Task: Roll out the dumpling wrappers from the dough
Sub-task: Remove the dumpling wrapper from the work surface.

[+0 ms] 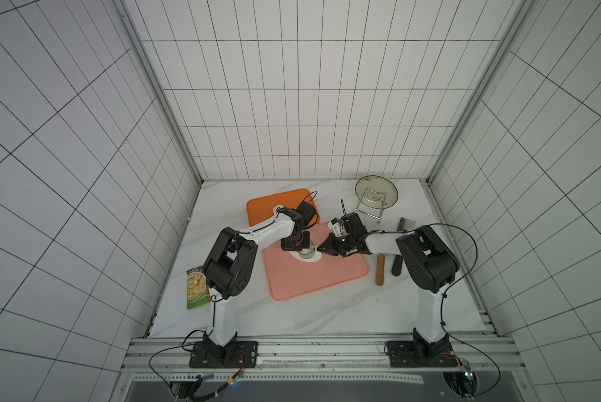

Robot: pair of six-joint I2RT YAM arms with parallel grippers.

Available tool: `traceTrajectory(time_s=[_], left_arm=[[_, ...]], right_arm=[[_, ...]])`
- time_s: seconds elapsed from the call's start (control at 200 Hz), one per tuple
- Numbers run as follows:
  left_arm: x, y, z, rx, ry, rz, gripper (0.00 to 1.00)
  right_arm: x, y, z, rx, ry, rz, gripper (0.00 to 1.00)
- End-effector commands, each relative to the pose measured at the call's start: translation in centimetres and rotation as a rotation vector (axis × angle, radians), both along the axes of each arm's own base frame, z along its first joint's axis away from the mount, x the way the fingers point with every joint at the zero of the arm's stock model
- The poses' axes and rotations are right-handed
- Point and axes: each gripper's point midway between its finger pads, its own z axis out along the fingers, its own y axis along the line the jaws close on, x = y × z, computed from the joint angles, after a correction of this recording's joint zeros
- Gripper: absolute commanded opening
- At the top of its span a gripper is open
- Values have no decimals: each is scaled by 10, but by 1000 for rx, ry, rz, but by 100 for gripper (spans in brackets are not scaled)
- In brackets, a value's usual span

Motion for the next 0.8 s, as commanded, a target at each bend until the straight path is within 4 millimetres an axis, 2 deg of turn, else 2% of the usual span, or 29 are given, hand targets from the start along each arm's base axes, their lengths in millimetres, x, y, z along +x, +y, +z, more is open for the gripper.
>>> traceTrajectory(time_s=[0.0, 0.425, 0.795], left_arm=[[-14, 15, -23, 89, 74, 5, 0], [-17, 17, -24, 104, 77, 0, 0], [-18, 7, -20, 85, 71, -26, 0]], right_arm=[[-11, -14, -9, -52, 8, -15, 0], [-17, -20, -9, -55, -2, -23, 0], [-12, -21, -8, -56, -19, -39, 0]])
